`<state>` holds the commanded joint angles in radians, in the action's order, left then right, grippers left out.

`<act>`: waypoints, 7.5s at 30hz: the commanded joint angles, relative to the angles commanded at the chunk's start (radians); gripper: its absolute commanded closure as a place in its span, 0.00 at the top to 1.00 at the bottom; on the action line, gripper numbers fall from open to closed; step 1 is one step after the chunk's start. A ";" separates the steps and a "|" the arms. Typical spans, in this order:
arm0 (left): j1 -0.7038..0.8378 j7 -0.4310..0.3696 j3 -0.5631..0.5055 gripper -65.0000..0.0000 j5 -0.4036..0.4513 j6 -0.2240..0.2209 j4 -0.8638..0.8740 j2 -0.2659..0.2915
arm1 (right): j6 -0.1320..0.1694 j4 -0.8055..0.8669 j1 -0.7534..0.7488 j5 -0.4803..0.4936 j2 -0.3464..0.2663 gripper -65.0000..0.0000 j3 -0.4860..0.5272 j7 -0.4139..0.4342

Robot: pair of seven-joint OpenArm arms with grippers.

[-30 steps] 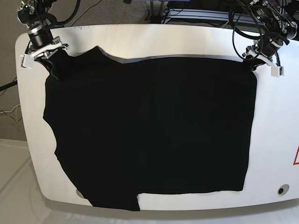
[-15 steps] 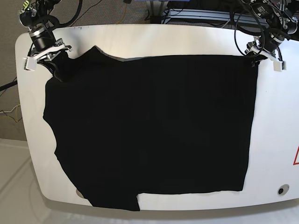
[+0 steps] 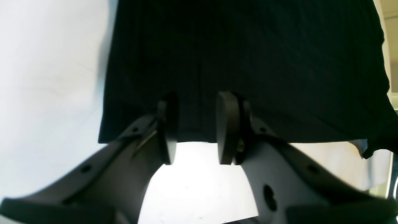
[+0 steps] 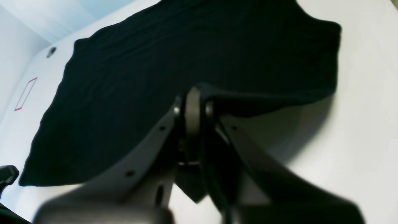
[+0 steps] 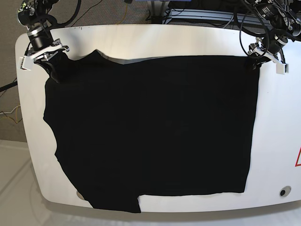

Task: Fold the T-shirt properly
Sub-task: 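Lift the shoulder corners slightly with both grippers, stretching the collar edge, then hold the shoulder corners raised with both grippers, then adjust the left gripper's hold on the shoulder corner, keeping the right gripper still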

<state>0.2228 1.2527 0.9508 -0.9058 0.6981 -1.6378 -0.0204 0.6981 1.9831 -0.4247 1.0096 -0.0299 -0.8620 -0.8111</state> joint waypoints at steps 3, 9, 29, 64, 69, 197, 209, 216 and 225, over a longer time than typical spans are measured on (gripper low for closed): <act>-0.007 0.010 0.002 0.29 -0.012 0.000 -0.001 0.007 | 0.000 -0.002 0.009 0.007 0.005 0.00 0.009 0.000; -0.010 -0.001 -0.006 0.32 0.021 0.000 0.023 0.012 | 0.000 -0.012 0.018 -0.032 0.010 0.01 0.025 0.002; -0.032 -0.101 -0.052 0.39 0.121 0.000 0.146 0.013 | -0.020 -0.045 0.099 -0.122 -0.001 0.00 0.115 -0.017; 0.006 -0.194 0.001 0.44 0.135 0.000 0.104 0.018 | 0.000 -0.069 0.092 -0.115 0.002 0.00 0.115 0.001; -0.002 -0.183 0.004 0.30 0.128 0.000 0.107 0.018 | 0.000 -0.065 0.093 -0.114 0.003 0.00 0.114 0.002; 0.083 -0.248 -0.164 0.54 0.176 -0.060 0.099 -0.105 | 0.000 -0.070 0.101 -0.099 0.004 0.00 0.110 -0.006; 0.086 -0.260 -0.165 0.56 0.178 -0.069 0.093 -0.101 | 0.000 -0.069 0.099 -0.101 0.006 0.00 0.105 -0.008; 0.080 -0.272 -0.173 0.59 0.196 -0.076 0.083 -0.099 | 0.000 -0.072 0.099 -0.107 0.006 0.00 0.105 -0.006; 0.069 -0.262 -0.158 0.23 0.188 -0.055 0.093 -0.090 | 0.000 -0.066 0.098 -0.106 0.005 0.00 0.104 -0.007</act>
<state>0.2920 0.9908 0.7932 -0.7176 0.6431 -1.5452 -0.1102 0.6981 1.9171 -0.3271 0.9034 -0.0247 -0.7583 -0.8179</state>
